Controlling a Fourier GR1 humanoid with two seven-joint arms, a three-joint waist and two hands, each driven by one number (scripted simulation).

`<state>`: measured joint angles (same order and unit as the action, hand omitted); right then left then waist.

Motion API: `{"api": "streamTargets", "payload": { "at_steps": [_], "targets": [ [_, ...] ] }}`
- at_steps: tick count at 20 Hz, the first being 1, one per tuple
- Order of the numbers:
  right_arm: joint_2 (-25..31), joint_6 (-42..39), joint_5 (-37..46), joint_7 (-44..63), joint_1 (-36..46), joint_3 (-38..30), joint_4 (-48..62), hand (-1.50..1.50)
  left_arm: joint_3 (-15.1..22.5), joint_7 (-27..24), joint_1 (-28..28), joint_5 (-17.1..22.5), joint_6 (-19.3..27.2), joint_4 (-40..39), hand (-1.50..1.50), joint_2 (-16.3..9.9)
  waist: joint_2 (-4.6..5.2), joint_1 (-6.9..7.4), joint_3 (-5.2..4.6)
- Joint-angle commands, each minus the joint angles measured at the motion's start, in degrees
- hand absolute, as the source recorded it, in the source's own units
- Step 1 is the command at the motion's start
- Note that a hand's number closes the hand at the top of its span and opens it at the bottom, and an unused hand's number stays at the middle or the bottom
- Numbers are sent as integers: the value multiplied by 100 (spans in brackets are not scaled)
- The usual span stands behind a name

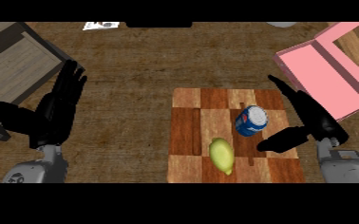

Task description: Pick the can from the cutting board and place it in the cardboard box

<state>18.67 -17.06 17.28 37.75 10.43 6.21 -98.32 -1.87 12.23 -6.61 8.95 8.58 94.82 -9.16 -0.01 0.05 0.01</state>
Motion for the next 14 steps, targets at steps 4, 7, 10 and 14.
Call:
{"api": "streamTargets", "payload": {
  "at_steps": [4,7,10,14],
  "targets": [
    [-470,-13,387,-95,589,-10,692,-150,-260,311,-113,131,-252,202,0,-141,4,26,-1],
    [-572,-10,608,-415,79,45,538,-150,-94,179,149,-127,-126,346,0,93,-1,7,-1],
    [-552,-71,644,-585,-360,34,343,-150,-120,-258,358,-119,-287,42,0,179,-2,-4,-1],
    [-790,-156,784,-263,105,11,511,-150,-296,319,-138,-124,-192,144,0,45,-2,-1,-1]
  ]
}}
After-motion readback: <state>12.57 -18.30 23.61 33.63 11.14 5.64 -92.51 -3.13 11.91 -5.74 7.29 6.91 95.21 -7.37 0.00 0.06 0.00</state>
